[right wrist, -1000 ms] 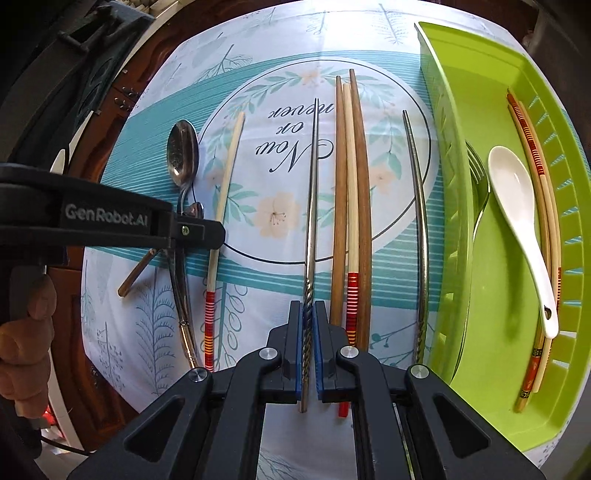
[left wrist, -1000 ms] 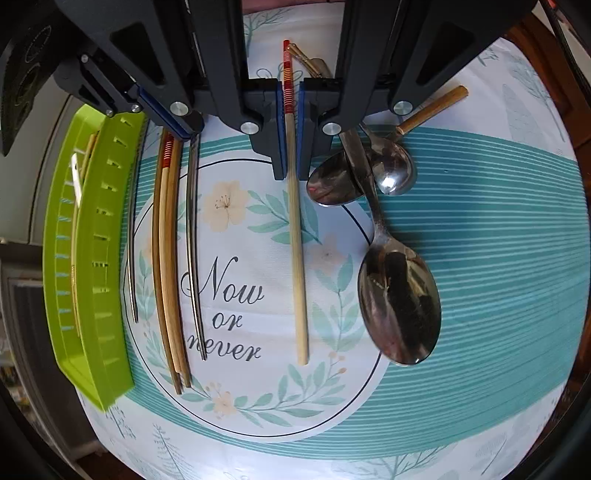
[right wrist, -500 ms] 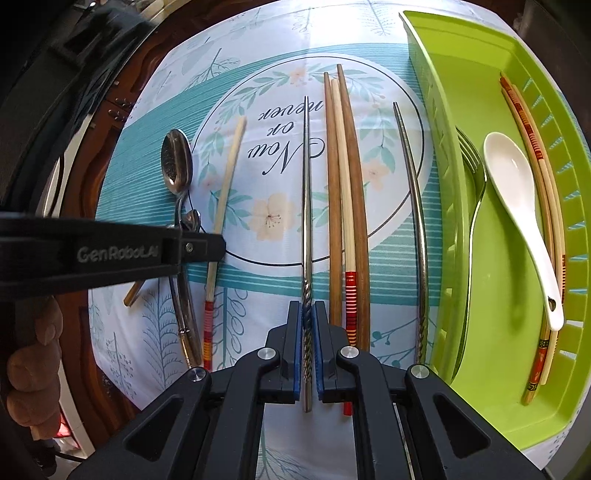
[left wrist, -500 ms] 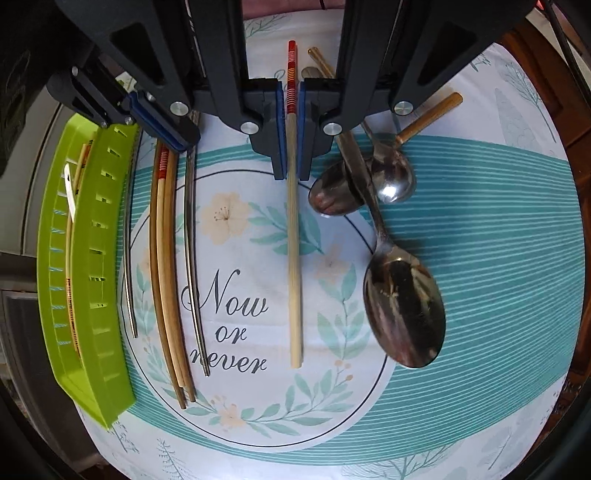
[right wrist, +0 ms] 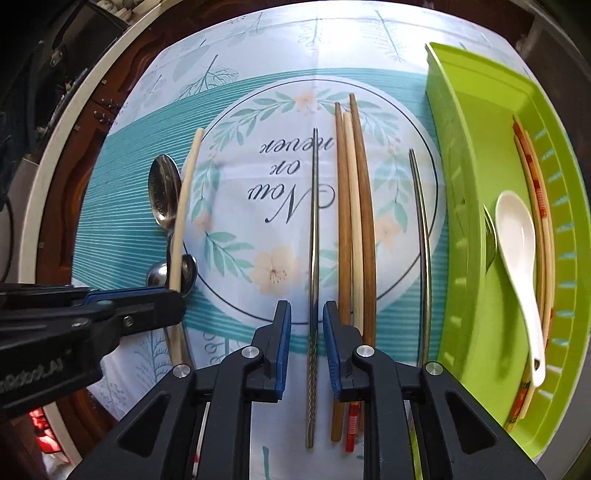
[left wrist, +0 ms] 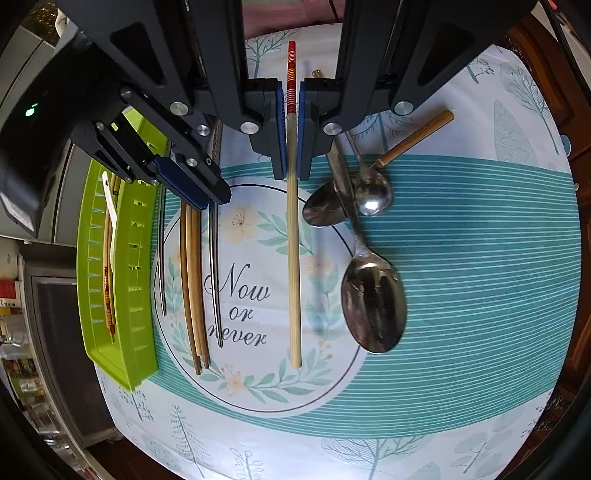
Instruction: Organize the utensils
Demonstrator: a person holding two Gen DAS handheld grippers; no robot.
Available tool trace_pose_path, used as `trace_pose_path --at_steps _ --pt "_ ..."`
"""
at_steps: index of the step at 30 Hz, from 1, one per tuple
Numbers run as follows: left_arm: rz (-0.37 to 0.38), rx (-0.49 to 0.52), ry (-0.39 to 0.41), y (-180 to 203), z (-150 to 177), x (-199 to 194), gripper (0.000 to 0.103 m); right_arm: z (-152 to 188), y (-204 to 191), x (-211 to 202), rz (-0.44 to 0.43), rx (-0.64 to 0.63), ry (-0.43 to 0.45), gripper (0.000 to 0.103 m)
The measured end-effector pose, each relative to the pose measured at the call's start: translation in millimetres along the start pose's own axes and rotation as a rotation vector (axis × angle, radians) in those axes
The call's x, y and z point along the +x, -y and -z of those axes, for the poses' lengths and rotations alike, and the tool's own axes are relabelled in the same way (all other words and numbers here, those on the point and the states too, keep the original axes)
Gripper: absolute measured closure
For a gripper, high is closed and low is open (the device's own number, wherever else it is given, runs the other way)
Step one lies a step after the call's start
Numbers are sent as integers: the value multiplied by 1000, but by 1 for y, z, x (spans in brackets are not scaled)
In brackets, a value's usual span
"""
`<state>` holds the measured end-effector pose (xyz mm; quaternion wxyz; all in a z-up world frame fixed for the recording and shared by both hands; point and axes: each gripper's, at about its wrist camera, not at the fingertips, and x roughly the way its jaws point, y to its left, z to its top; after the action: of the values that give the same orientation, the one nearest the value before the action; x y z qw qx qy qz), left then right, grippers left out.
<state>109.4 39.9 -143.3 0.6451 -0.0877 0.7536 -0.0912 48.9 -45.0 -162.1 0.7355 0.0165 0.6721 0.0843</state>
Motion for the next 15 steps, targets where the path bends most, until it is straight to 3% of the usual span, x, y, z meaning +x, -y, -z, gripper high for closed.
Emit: trace_pose_path --at_steps 3,5,7,15 --pt "11 -2 15 -4 0 -6 100 1 -15 0 77 -69 7 85" --pt "17 -6 21 -12 -10 -13 100 3 -23 1 144 -117 18 95" --pt "19 -8 27 -11 -12 -13 100 3 -24 0 154 -112 20 97" --pt "29 12 43 0 -12 -24 100 1 3 -25 -59 43 18 99"
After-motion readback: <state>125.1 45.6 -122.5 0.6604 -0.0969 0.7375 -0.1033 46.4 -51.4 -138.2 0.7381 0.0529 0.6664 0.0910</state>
